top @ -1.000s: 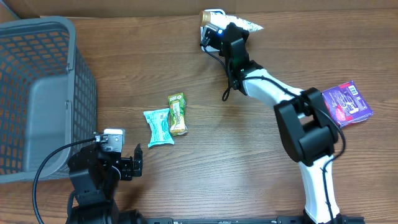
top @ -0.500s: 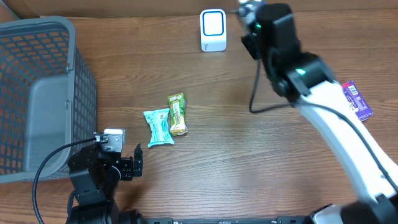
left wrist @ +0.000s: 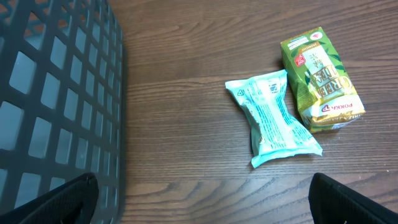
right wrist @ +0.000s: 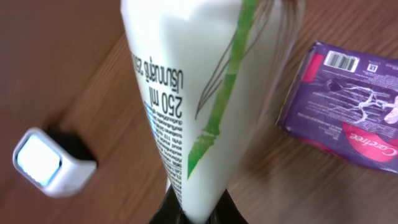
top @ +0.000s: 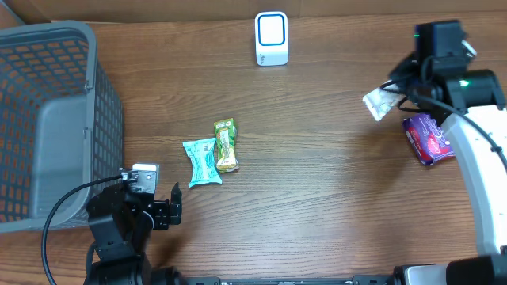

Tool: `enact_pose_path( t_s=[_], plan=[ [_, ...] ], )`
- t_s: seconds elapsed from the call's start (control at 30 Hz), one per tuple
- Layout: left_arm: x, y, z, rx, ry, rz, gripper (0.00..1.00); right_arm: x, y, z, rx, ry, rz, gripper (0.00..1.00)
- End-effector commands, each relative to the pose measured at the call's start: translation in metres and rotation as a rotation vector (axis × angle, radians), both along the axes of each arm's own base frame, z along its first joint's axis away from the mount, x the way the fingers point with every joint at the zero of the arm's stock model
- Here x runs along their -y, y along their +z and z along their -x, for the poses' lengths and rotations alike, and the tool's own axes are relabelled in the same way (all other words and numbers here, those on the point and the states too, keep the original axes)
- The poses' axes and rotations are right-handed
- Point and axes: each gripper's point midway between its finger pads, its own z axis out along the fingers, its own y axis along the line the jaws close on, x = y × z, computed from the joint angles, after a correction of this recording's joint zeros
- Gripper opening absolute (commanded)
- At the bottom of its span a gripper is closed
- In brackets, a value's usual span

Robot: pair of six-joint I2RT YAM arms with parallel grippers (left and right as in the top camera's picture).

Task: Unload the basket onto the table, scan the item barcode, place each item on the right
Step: 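Carry the tube to the right edge beside the purple package and release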

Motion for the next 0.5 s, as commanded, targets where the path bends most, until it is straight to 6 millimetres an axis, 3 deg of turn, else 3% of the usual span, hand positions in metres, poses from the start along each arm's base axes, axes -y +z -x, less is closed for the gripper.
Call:
enact_pose_path(
  t_s=[0.0, 0.2, 0.33, 0.47],
  plan=[
    [-0.002, 0.001, 0.0, 0.003, -0.004, -0.018, 1.0, 0.022, -0.028, -0.011, 0.009, -0.128, -0.127, 0.04],
    [-0.002, 0.001, 0.0, 0.003, -0.004, -0.018, 1.0, 0.077, -0.06, -0.03, 0.031, -0.243, -0.14, 0.04],
    [-0.002, 0.001, 0.0, 0.003, -0.004, -0.018, 1.0, 0.095, -0.095, -0.034, -0.03, -0.286, -0.143, 0.04],
    [-0.002, 0.001, 0.0, 0.003, -0.004, -0.018, 1.0, 0.101, -0.13, -0.037, -0.1, -0.281, -0.134, 0.08]
  ],
)
